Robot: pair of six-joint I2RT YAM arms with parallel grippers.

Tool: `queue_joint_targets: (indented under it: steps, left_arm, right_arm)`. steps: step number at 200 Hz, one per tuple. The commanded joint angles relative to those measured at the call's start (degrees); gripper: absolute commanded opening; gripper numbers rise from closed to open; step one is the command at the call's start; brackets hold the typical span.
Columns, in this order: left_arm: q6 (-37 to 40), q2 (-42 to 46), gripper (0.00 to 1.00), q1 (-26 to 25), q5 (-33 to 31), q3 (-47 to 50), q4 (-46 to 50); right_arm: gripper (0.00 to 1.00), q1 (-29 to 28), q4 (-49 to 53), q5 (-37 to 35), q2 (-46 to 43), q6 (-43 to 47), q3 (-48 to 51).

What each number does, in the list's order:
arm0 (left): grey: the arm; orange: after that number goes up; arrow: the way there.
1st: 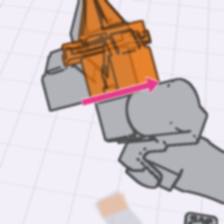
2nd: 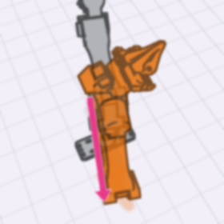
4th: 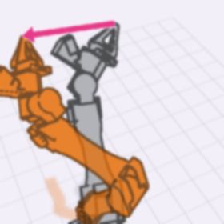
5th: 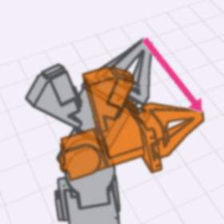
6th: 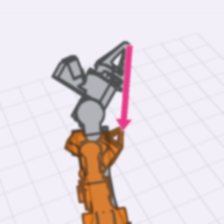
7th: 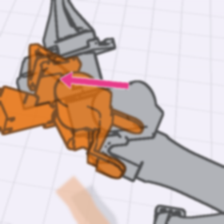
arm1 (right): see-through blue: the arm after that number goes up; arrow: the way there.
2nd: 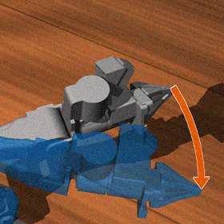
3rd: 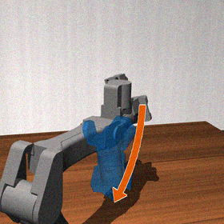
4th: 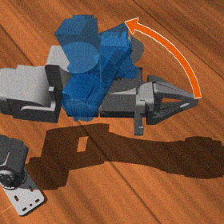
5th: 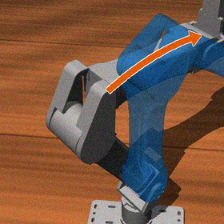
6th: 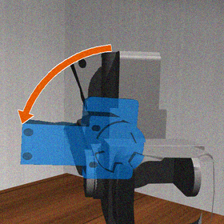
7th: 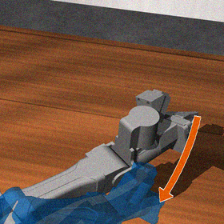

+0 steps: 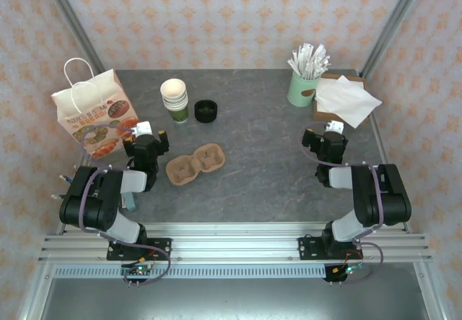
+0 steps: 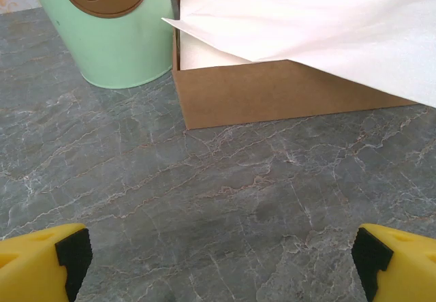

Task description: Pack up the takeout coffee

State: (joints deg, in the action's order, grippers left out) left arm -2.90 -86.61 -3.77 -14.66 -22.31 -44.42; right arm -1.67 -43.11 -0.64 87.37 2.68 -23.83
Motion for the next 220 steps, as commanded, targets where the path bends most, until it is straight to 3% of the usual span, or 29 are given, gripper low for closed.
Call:
queue_joint_targets:
  steps: [1,97,124,164,191,201,220]
  left_arm:
    - [0.6,1.0,1.00,-0.3,-2.2,-0.8,-0.7]
    - [0.7,1.0,1.00,-0.4,-2.2,-0.5,-0.9]
    - [1.4,3.5,1.00,-0.6,-1.7,-2.1,3.1]
    - [-4.2,16.4,1.00,-2.2,-8.8,-14.1,32.3]
    - [-19.4,19.4,1.00,-3.7,-17.6,-31.5,59.4]
    - [-25.4,17.7,1.00,-4.4,-17.2,-39.4,69.1]
    - [-30.9,11.7,1.00,-5.7,-10.3,-53.0,81.3]
  right_arm:
    - [0.99,0.3,-0.3,-0.9,-0.3,0.0,-0.7]
    - [0.99,0.4,-0.1,-0.7,-0.3,0.0,-0.7]
    - [0.99,0.4,1.2,-1.8,-1.4,-0.5,-1.1]
    - [0.99,0.1,25.2,-1.5,-14.2,-4.0,-9.1]
    - [0.99,-0.4,41.2,3.0,-19.0,-12.8,-18.8]
    - [0.99,-0.4,48.3,6.4,-17.6,-16.7,-24.7]
    - [0.99,-0.8,59.5,11.7,-11.7,-23.4,-35.9]
